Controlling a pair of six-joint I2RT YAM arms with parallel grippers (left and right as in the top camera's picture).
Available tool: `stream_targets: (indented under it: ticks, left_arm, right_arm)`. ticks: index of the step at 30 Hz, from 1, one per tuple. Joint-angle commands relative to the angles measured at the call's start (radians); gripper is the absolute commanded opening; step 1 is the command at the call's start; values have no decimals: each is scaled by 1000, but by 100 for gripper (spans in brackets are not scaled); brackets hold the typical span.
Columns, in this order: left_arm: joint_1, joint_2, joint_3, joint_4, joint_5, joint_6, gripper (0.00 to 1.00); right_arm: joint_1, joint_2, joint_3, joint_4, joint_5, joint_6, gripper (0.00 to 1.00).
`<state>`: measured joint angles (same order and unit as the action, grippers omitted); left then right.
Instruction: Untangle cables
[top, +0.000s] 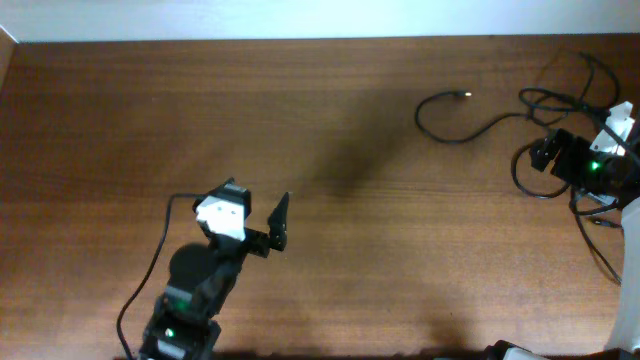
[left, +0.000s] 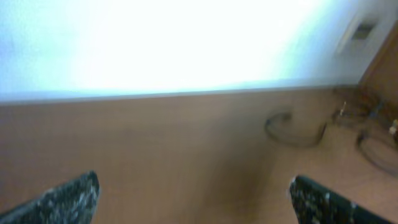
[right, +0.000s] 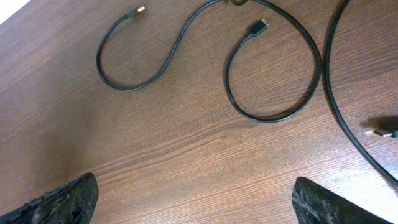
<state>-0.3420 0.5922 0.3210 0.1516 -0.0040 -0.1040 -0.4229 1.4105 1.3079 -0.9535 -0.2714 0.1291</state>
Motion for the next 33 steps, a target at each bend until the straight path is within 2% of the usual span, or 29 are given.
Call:
stream_targets:
  ticks: [1, 6, 9, 10, 15, 33]
  left_arm:
    - [75, -169, -133, 84, 68, 47, 99]
    - [174, -425, -307, 71, 68, 53, 99]
    - [200, -552, -312, -198, 6, 53, 99]
    - [208, -592, -312, -233, -2, 54, 99]
    - [229, -587, -312, -236, -18, 117, 99]
    - [229, -587, -312, -236, -18, 117, 99]
  right_arm:
    - [4, 2, 6, 2, -6, 3, 99]
    - [4, 2, 6, 3, -6, 3, 99]
    - [4, 2, 6, 3, -6, 3, 99]
    - [4, 2, 6, 2, -6, 3, 99]
    - [4, 2, 6, 2, -6, 3, 99]
    - [4, 4, 6, 3, -6, 3, 99]
